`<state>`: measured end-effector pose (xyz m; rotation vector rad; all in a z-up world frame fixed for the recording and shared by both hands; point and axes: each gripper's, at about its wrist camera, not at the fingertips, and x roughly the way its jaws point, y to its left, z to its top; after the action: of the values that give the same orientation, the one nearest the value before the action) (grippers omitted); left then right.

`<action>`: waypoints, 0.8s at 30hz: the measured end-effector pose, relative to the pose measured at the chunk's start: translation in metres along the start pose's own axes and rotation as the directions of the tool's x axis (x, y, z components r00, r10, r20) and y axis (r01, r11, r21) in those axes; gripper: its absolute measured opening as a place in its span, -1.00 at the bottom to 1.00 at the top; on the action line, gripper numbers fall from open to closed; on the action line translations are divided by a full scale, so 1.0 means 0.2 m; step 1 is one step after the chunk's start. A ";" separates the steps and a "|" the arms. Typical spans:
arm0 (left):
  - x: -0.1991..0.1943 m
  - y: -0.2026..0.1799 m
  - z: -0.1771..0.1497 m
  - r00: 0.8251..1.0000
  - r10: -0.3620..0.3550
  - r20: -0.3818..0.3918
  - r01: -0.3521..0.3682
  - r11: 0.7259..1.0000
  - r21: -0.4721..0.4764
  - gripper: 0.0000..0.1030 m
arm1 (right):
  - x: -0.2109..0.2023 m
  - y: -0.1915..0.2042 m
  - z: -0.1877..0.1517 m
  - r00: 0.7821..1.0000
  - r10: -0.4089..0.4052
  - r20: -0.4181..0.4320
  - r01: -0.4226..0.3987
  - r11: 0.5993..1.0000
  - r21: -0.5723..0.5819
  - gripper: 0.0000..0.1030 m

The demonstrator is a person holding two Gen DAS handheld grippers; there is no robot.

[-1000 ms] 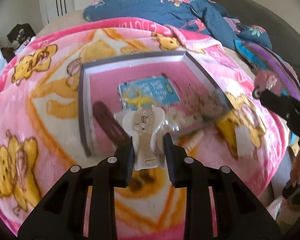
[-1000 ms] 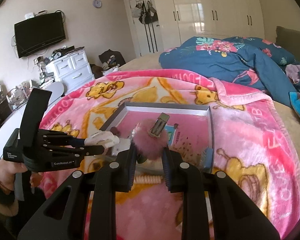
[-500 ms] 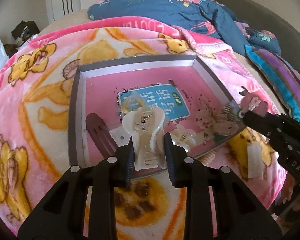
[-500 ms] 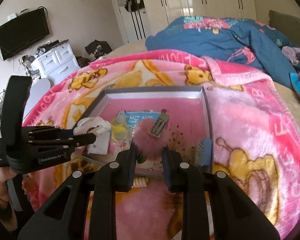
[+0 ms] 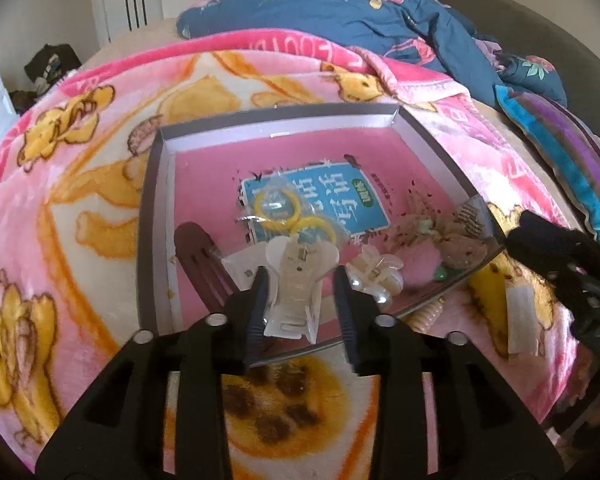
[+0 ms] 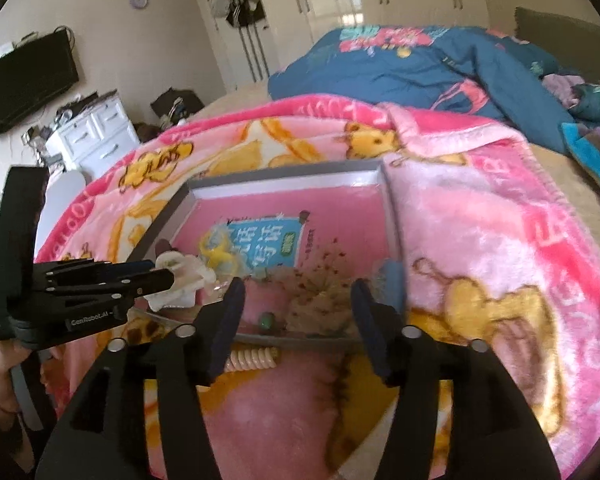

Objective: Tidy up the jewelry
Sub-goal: 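Open both tools to drop the pom-pom clip and claw clip into the tray, then grasp the second bagged white card with the right tool while the left tool grasps the beige coiled hair tie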

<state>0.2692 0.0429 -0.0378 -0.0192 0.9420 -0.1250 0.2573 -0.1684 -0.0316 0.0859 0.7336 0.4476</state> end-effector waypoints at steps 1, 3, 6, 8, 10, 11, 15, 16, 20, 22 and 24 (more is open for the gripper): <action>-0.02 -0.01 0.00 1.000 0.003 0.012 -0.003 1.000 0.004 -0.25 | -0.04 -0.01 0.00 1.000 -0.006 0.016 0.006 1.000 0.009 0.25; -0.05 -0.02 0.00 0.999 0.003 0.034 -0.004 1.000 0.003 -0.12 | -0.11 -0.04 -0.01 0.999 -0.011 0.038 0.011 1.000 0.020 0.29; -0.10 -0.03 -0.02 0.998 -0.002 0.056 0.002 1.000 -0.001 -0.01 | -0.20 -0.08 -0.03 0.998 -0.024 0.057 0.022 0.999 0.045 0.43; -0.13 -0.05 -0.03 0.998 -0.002 0.068 0.002 1.000 0.007 0.11 | -0.26 -0.10 -0.05 0.997 -0.028 0.067 0.023 0.998 0.062 0.49; -0.16 -0.07 -0.04 0.997 -0.009 0.078 0.009 1.000 0.007 0.17 | -0.30 -0.12 -0.07 0.997 -0.036 0.074 0.031 0.997 0.068 0.54; -0.17 -0.08 -0.04 0.996 -0.012 0.084 0.011 1.000 0.007 0.23 | -0.33 -0.13 -0.08 0.996 -0.043 0.080 0.037 0.997 0.075 0.56; -0.23 -0.12 -0.07 0.994 -0.014 0.104 0.012 1.000 0.026 0.36 | -0.41 -0.16 -0.13 0.994 -0.063 0.092 0.053 0.993 0.108 0.60; -0.24 -0.13 -0.08 0.994 -0.017 0.106 0.014 0.999 0.028 0.38 | -0.43 -0.18 -0.14 0.994 -0.062 0.096 0.050 0.992 0.120 0.63; -0.26 -0.17 -0.13 0.994 -0.037 0.098 0.034 0.999 0.038 0.38 | -0.48 -0.21 -0.20 0.993 -0.082 0.080 0.072 0.989 0.127 0.63; -0.25 -0.20 -0.15 0.995 -0.038 0.089 0.034 0.998 0.053 0.38 | -0.49 -0.24 -0.22 0.993 -0.096 0.068 0.086 0.987 0.132 0.63; -0.23 -0.22 -0.19 0.997 -0.044 0.069 0.040 0.997 0.059 0.38 | -0.49 -0.26 -0.25 0.994 -0.100 0.053 0.092 0.986 0.141 0.63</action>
<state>0.2082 0.0057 -0.0198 0.0097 0.8674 -0.1894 0.1791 -0.2603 -0.0199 0.1929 0.7057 0.3001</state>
